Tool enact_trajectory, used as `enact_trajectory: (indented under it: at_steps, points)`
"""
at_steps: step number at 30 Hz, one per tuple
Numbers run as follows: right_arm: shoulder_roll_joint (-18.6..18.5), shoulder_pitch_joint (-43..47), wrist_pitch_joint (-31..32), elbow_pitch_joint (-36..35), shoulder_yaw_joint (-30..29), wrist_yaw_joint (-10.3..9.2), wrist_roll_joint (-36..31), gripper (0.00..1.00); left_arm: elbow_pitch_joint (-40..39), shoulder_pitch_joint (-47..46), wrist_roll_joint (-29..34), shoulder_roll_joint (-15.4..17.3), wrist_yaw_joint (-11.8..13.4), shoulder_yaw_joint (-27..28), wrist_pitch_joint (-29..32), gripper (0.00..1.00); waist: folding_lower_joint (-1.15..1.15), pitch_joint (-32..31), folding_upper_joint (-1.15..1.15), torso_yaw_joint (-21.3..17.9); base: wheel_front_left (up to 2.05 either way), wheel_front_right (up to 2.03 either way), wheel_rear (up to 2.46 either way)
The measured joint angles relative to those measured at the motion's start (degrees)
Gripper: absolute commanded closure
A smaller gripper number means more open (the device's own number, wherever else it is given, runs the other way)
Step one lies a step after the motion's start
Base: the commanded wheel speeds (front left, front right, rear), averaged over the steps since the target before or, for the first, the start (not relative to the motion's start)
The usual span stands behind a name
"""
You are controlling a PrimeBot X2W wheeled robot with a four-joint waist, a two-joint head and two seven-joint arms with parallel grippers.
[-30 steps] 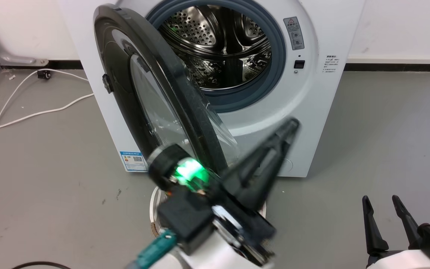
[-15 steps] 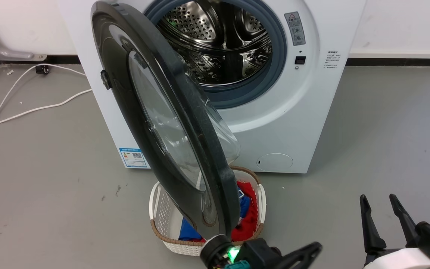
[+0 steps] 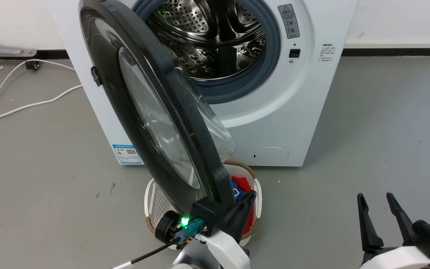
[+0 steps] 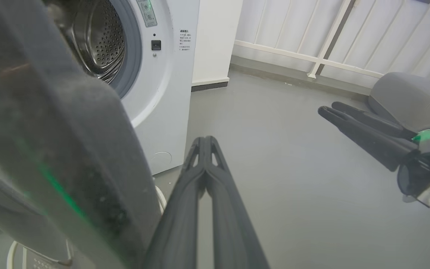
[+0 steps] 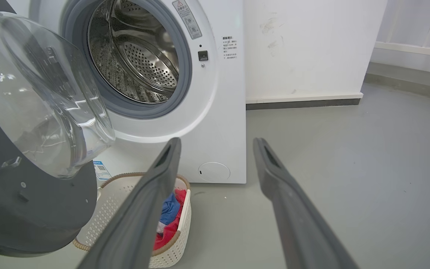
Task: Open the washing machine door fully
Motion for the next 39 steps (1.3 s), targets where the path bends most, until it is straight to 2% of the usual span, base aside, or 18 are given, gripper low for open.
enact_trajectory:
  at_steps: [9, 18, 24, 39]
  points:
    - [0.0, -0.5, -0.4, 1.0, -0.2, 0.00, 0.3, 0.00, 1.8, 0.8, -0.5, 0.8, 1.8, 1.6, -1.5, 1.00, 0.00, 0.0, 0.00, 0.2, 0.00, 0.00, 0.00]
    - [0.0, -0.5, -0.7, 1.5, -0.5, 0.00, 0.8, 0.00, 0.5, 4.2, -1.3, 1.6, 2.9, 2.1, -3.5, 1.00, 0.00, -0.1, 0.00, 2.4, 0.00, 0.00, 0.00]
    - [0.0, -0.4, -0.7, 1.5, -0.8, 0.00, 0.8, 0.00, -1.6, 5.6, -0.8, 3.1, 2.9, 1.6, -4.5, 1.00, 0.00, 0.0, 0.00, 5.6, 0.00, 0.00, 0.00]
    - [0.0, -0.3, -0.8, 0.9, -1.4, 0.00, 0.7, 0.00, -5.1, 9.0, -1.7, 3.9, 5.2, 2.6, -6.5, 1.00, 0.00, -0.1, 0.00, 16.7, 0.00, 0.00, 0.00]
